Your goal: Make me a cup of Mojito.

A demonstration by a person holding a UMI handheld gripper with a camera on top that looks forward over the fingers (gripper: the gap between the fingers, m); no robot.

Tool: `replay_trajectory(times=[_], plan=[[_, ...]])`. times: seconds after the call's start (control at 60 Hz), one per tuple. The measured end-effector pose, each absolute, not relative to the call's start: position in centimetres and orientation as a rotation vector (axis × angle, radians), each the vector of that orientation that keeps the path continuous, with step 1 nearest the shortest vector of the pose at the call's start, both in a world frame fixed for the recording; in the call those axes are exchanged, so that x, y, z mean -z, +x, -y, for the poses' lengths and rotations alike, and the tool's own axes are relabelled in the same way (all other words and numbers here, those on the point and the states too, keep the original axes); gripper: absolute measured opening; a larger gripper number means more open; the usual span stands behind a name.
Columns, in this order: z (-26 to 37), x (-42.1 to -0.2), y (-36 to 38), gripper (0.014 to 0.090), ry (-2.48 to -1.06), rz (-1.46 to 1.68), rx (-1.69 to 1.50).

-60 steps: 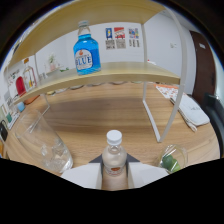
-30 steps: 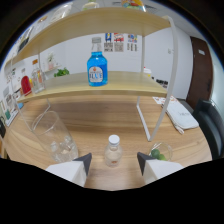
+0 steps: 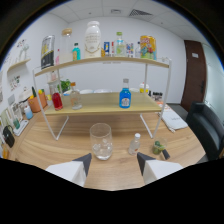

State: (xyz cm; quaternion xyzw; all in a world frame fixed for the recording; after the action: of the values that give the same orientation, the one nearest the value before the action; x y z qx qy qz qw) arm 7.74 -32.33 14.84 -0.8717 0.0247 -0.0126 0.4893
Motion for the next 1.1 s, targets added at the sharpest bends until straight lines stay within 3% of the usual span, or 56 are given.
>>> replay_trajectory(times=[0.167, 0.567, 0.667, 0.817, 1.1], plan=[[33.5, -17.4, 3.4, 0.085, -2.111, -0.085, -0.005], [28.4, -36.7, -7.4, 0.0855, -1.894, -0.04, -0.031], [27.1, -39.8, -10.2, 0.085, -1.852, 0.002, -0.067], [24.7, -41.8, -13.8, 0.085, -1.814, 0.051, -0.074], [18.7, -40.5, -17.1, 0.0861, -1.852, 0.051, -0.114]])
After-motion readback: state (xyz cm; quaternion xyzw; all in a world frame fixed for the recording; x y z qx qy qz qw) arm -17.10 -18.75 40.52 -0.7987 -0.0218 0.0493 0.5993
